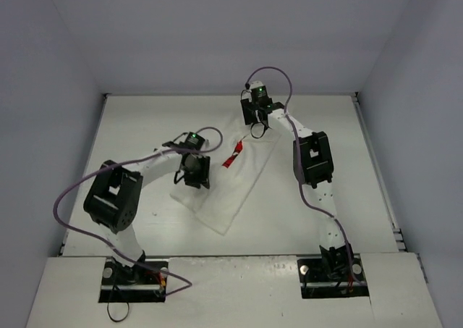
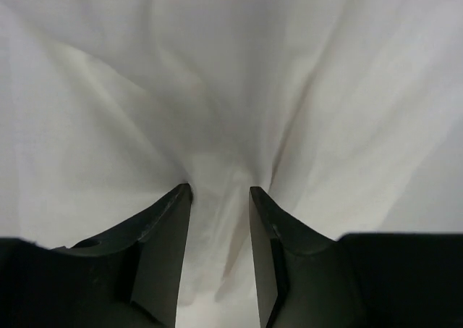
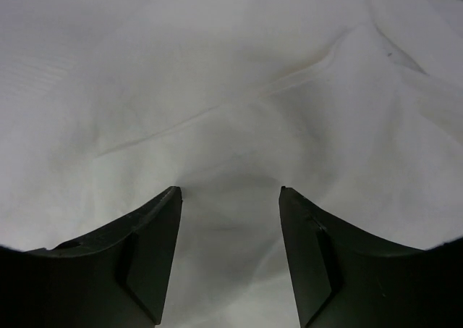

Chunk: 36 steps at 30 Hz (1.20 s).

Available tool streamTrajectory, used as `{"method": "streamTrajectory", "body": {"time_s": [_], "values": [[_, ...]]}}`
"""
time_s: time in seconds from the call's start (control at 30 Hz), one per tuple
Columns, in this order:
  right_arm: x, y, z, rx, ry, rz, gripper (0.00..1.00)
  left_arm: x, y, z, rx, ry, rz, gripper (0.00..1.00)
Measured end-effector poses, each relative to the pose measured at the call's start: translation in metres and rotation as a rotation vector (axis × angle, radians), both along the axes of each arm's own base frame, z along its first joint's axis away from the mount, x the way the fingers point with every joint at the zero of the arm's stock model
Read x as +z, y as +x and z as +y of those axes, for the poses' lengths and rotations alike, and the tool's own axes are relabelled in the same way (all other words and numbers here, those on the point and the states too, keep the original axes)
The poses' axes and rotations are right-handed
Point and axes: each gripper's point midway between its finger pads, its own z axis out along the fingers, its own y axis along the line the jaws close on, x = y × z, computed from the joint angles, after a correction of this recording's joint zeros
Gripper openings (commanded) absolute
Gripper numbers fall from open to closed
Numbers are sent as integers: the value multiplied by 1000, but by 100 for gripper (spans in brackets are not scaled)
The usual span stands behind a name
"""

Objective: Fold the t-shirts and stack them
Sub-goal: Rotate the tshirt 90 degrees

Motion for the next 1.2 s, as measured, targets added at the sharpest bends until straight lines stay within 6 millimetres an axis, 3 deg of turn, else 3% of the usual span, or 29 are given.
{"method": "streamTrajectory", "body": {"time_s": [0.03, 0.1, 0.23, 0.3, 0.37, 0.47, 0.57, 0.63, 0.97, 1.2], "values": [[5, 3, 1, 17, -7, -12, 59, 8, -10, -10, -35, -12, -8, 44], [19, 7, 0, 29, -22, -41, 60, 34, -18, -11, -47, -25, -54, 48], [52, 4, -10, 11, -26, -76, 60, 93, 2, 14, 24, -33, -238, 48], [71, -1, -17, -13, -9, -91, 60, 107, 14, 21, 35, -19, -294, 45], [89, -9, -27, -58, 17, -103, 60, 100, 23, 24, 29, 9, -292, 42], [101, -22, -39, -144, 61, -99, 61, 58, 25, 20, -14, 62, -200, 42], [93, -28, -47, -221, 98, -75, 61, 12, 10, 19, -50, 108, -73, 42], [78, -31, -48, -253, 109, -42, 61, -5, -1, 22, -60, 128, -20, 42], [-12, -18, -38, -237, 88, 79, 61, -17, -10, 18, 14, 128, -20, 37], [-12, -8, -21, -67, 65, 67, 62, -19, -38, -16, 78, -5, -89, 33]]}}
